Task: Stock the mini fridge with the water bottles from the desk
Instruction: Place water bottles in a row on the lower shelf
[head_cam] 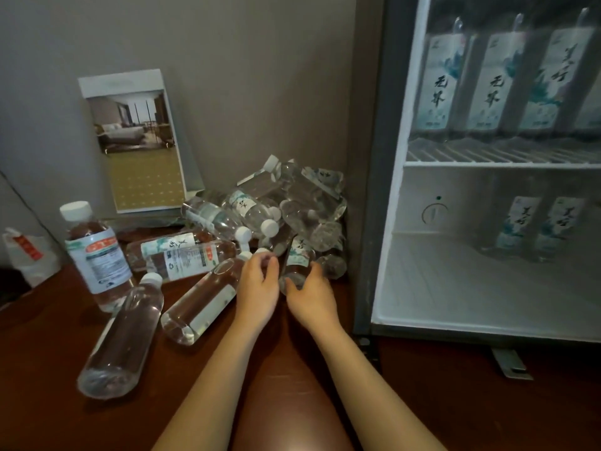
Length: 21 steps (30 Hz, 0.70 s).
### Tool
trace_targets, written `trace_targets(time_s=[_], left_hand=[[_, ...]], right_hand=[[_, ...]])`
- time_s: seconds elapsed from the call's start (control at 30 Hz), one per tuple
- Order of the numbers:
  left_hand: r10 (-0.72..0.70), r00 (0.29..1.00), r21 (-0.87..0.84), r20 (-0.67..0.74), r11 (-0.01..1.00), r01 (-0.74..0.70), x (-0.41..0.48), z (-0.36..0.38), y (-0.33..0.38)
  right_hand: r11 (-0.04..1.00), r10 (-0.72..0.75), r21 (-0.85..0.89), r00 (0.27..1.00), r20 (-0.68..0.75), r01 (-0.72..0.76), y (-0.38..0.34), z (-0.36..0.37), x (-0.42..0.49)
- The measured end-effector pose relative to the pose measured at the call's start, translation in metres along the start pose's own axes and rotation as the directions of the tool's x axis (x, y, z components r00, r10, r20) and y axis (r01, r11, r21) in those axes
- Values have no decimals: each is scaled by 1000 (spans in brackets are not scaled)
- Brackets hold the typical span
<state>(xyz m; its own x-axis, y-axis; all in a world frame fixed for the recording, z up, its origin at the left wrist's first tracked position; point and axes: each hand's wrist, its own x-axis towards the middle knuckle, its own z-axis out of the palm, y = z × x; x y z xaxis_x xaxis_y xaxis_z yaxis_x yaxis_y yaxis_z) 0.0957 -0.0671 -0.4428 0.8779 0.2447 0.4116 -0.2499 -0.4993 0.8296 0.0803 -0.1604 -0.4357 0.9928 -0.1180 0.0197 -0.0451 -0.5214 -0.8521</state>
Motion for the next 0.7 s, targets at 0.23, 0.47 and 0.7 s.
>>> trace_targets(time_s=[0.23,0.47,0.7], left_hand=[[-148,985,-173,84,972,160,4,-2,-2],[-314,895,-399,318,812,427,1,-4,6],[-345,811,-428,472,715,553,2,-11,3]], right_hand=[[984,-62,-172,997,-48,53,2,17,17],[989,4,-149,997,-74,-15,-5,10,1],[955,193,215,979,61,-202,-12,-14,-26]])
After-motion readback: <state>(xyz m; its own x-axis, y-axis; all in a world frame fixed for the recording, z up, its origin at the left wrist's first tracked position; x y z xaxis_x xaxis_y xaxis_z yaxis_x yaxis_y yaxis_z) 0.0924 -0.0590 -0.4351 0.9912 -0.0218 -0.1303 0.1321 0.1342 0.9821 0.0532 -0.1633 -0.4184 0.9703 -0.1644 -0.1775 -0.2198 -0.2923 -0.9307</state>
